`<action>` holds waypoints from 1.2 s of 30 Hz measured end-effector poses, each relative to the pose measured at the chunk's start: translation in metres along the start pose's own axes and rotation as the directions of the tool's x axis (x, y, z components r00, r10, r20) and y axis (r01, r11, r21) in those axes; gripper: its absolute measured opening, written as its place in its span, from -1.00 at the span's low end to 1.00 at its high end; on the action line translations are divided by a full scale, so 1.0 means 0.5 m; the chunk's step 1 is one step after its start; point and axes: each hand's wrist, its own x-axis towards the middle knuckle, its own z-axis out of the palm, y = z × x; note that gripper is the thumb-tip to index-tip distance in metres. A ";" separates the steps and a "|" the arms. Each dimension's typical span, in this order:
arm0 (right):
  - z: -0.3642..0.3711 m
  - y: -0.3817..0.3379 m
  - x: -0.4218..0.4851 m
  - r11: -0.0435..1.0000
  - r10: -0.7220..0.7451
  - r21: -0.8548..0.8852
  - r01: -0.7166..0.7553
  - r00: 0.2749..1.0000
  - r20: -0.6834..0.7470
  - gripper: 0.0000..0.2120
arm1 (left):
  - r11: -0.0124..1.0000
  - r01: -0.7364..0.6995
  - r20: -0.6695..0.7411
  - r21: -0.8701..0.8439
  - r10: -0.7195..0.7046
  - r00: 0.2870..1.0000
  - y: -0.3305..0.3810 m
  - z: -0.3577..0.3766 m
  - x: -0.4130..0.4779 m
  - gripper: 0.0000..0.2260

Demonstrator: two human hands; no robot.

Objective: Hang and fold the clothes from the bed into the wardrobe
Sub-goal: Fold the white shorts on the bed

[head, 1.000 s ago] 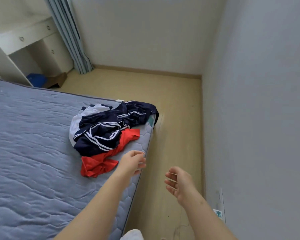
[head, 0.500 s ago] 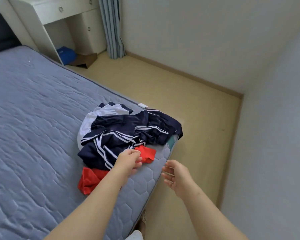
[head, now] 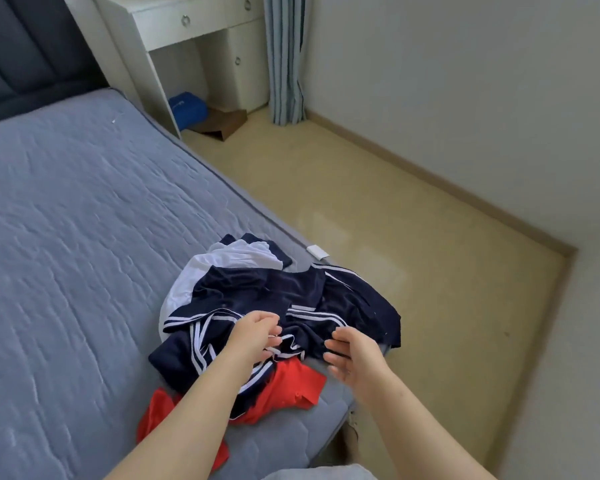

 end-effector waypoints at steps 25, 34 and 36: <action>0.069 -0.043 0.343 0.820 0.342 -0.534 -0.207 0.925 0.166 -0.73 | 0.917 0.271 -0.360 -0.294 -0.369 0.857 -0.123 0.062 0.206 -0.85; 0.108 0.068 0.464 0.743 0.397 -0.596 -0.305 0.918 0.025 -0.94 | 0.810 0.388 -0.260 -0.439 -0.528 0.808 -0.224 0.079 0.362 -0.86; 0.114 0.078 0.488 0.748 0.399 -0.588 -0.307 0.917 0.029 -0.93 | 0.780 0.418 -0.249 -0.465 -0.568 0.784 -0.225 0.068 0.415 -0.51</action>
